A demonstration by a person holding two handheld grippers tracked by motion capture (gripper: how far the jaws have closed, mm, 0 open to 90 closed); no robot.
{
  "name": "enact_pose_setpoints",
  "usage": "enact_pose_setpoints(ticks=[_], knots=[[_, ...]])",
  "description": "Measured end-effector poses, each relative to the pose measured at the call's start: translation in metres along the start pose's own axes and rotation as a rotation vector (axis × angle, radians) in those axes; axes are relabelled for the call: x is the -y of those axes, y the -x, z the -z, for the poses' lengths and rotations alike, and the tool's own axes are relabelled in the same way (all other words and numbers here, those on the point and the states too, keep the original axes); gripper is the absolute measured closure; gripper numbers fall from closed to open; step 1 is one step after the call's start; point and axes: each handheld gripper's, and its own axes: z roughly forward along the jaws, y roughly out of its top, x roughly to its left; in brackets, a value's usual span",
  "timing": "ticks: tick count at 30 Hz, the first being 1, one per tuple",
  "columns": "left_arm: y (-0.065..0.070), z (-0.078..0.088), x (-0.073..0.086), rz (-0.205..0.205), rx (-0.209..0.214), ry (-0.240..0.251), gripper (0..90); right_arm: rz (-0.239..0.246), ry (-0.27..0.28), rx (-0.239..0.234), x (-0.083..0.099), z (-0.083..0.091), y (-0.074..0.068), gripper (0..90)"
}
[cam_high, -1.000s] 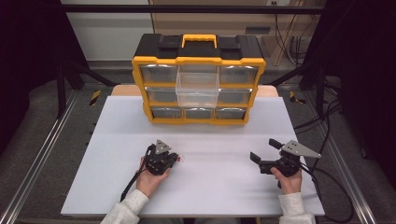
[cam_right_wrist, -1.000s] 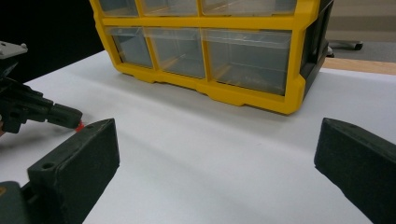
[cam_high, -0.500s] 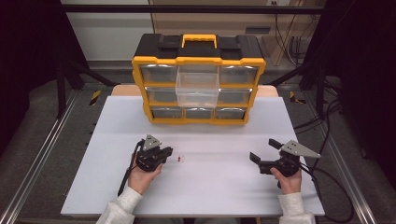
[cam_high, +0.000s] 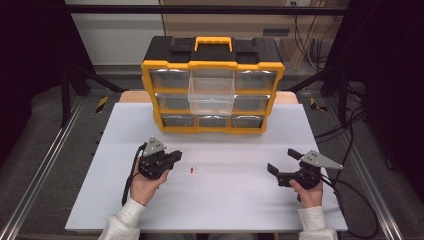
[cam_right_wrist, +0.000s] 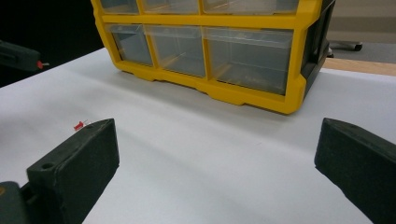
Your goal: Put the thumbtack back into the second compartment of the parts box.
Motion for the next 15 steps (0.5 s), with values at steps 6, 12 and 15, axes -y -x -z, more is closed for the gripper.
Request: enact_pose_setpoints(ticks=[6, 12, 15], knots=[[0.001, 0.013, -0.015, -0.010, 0.017, 0.038, 84.7, 0.000, -0.001, 0.002, 0.000, 0.000, 0.000, 0.3], [0.001, 0.025, -0.036, -0.022, 0.028, 0.074, 84.7, 0.001, 0.000, 0.003, 0.000, 0.000, 0.000, 0.3], [0.001, 0.031, -0.048, -0.033, 0.031, 0.088, 84.7, 0.003, 0.001, 0.003, 0.000, 0.001, 0.000, 0.3]])
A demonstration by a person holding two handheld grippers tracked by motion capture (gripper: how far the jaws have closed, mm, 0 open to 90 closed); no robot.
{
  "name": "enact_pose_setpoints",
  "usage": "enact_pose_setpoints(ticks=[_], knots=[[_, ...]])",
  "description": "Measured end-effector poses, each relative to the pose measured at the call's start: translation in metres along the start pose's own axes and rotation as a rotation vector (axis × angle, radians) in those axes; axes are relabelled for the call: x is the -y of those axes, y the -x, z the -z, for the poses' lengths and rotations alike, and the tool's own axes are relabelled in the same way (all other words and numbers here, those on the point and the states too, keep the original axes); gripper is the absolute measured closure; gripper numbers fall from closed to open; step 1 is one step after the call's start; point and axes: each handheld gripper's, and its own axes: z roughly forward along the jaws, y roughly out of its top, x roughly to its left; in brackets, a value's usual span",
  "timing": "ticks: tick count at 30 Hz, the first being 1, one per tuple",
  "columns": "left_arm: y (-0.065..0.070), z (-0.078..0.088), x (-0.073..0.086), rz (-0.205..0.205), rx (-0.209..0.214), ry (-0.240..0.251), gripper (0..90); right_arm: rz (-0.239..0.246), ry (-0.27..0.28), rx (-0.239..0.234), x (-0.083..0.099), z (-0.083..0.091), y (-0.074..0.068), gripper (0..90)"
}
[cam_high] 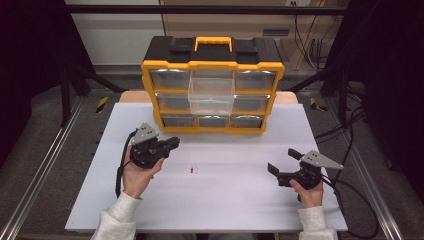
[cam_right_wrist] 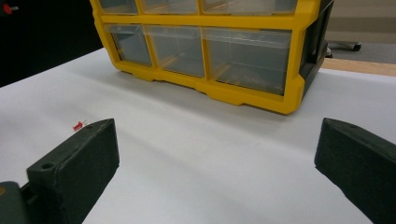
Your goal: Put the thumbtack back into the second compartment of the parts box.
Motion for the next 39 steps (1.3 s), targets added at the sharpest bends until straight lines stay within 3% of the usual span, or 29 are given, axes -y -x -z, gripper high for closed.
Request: enact_pose_setpoints(ticks=[28, 39], knots=[[0.011, 0.030, -0.105, -0.092, -0.007, 0.099, 84.7, -0.001, -0.002, -0.001, 0.000, 0.000, 0.000, 0.3], [0.024, 0.018, -0.141, -0.126, -0.006, 0.108, 84.7, -0.001, 0.001, -0.003, 0.000, 0.000, 0.000, 0.3]])
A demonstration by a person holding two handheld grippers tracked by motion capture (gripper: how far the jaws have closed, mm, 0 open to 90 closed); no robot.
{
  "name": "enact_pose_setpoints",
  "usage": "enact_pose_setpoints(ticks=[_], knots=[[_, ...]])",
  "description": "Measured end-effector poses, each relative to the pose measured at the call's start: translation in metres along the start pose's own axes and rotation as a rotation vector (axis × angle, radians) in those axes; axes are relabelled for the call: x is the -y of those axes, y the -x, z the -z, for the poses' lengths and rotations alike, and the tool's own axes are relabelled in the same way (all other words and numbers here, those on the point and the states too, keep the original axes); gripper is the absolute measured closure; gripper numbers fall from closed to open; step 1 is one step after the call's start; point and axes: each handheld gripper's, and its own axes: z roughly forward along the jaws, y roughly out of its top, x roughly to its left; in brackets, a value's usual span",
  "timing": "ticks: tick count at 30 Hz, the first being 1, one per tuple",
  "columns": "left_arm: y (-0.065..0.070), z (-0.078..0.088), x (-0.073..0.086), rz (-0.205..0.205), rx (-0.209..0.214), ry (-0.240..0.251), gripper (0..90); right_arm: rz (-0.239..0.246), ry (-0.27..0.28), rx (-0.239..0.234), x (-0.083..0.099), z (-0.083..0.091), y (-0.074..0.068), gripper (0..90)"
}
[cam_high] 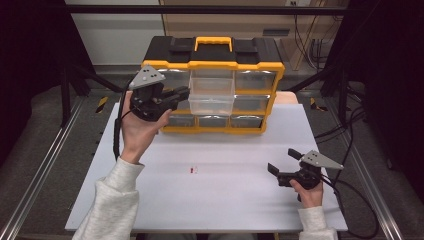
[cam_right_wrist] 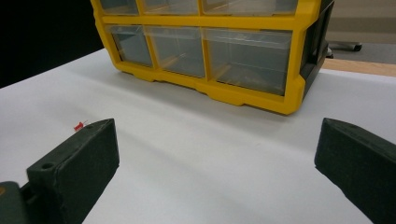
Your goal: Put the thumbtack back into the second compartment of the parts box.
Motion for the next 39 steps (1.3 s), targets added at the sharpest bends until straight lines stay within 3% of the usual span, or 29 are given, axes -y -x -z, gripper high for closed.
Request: enact_pose_setpoints(ticks=[11, 21, 24, 32, 39], knots=[[0.001, -0.033, -0.019, -0.035, 0.003, -0.031, 84.8, -0.002, -0.001, -0.002, 0.000, 0.000, 0.000, 0.3], [-0.013, -0.064, -0.009, -0.018, 0.000, -0.087, 84.7, -0.002, 0.002, -0.002, 0.000, 0.000, 0.000, 0.3], [-0.014, -0.069, -0.004, -0.033, -0.002, -0.107, 84.7, -0.001, 0.000, -0.002, 0.000, 0.000, 0.000, 0.3], [-0.013, -0.075, -0.001, -0.047, -0.005, -0.127, 84.1, -0.002, -0.001, -0.002, 0.000, 0.000, 0.000, 0.3], [-0.013, -0.062, -0.004, -0.033, 0.006, -0.056, 73.8, -0.003, 0.002, -0.003, 0.000, 0.000, 0.000, 0.3]])
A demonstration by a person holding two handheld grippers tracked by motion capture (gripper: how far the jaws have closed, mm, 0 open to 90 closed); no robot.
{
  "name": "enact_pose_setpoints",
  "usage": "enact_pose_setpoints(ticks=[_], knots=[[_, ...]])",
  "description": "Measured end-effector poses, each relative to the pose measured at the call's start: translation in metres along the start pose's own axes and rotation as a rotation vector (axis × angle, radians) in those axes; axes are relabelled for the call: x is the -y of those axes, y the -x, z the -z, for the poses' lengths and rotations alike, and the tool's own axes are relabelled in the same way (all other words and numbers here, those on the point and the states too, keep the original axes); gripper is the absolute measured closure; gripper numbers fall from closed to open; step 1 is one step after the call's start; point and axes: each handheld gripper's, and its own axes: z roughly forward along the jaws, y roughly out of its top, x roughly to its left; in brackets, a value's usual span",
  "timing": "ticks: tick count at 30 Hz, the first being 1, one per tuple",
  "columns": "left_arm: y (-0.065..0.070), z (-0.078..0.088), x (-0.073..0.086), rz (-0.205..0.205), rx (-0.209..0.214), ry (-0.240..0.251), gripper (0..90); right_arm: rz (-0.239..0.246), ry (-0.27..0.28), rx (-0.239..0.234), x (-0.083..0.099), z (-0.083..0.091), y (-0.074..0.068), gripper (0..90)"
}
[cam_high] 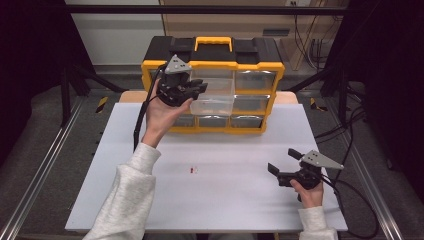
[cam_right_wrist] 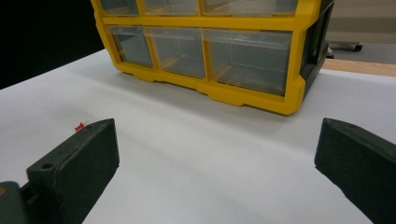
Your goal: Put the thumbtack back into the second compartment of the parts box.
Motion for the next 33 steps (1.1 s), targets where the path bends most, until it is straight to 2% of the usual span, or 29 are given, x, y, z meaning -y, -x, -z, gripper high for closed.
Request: enact_pose_setpoints(ticks=[3, 8, 10, 14, 18, 22, 25, 33], knots=[[0.000, 0.011, -0.001, 0.003, -0.003, 0.029, 66.9, 0.000, -0.001, 0.001, 0.000, 0.000, 0.000, 0.3], [-0.002, 0.031, 0.003, 0.017, -0.009, 0.090, 48.9, 0.001, 0.003, 0.002, 0.000, 0.001, 0.000, 0.3], [-0.004, 0.037, 0.007, 0.034, -0.002, 0.117, 43.2, 0.001, 0.002, 0.002, 0.000, 0.001, 0.000, 0.3], [-0.008, 0.051, 0.017, 0.039, 0.002, 0.156, 32.2, 0.002, 0.001, 0.002, 0.000, 0.000, 0.000, 0.3], [-0.009, 0.063, 0.029, 0.053, 0.008, 0.181, 26.0, 0.001, 0.002, 0.004, 0.000, 0.001, 0.000, 0.3], [-0.010, 0.072, 0.043, 0.054, 0.005, 0.192, 18.4, 0.001, 0.001, 0.003, 0.000, 0.001, 0.000, 0.3], [-0.011, 0.075, 0.054, 0.065, 0.020, 0.199, 14.9, 0.001, 0.001, 0.003, 0.000, 0.001, 0.000, 0.3], [-0.010, 0.074, 0.086, 0.072, 0.043, 0.189, 4.9, 0.001, 0.001, 0.005, 0.000, 0.001, 0.000, 0.3]])
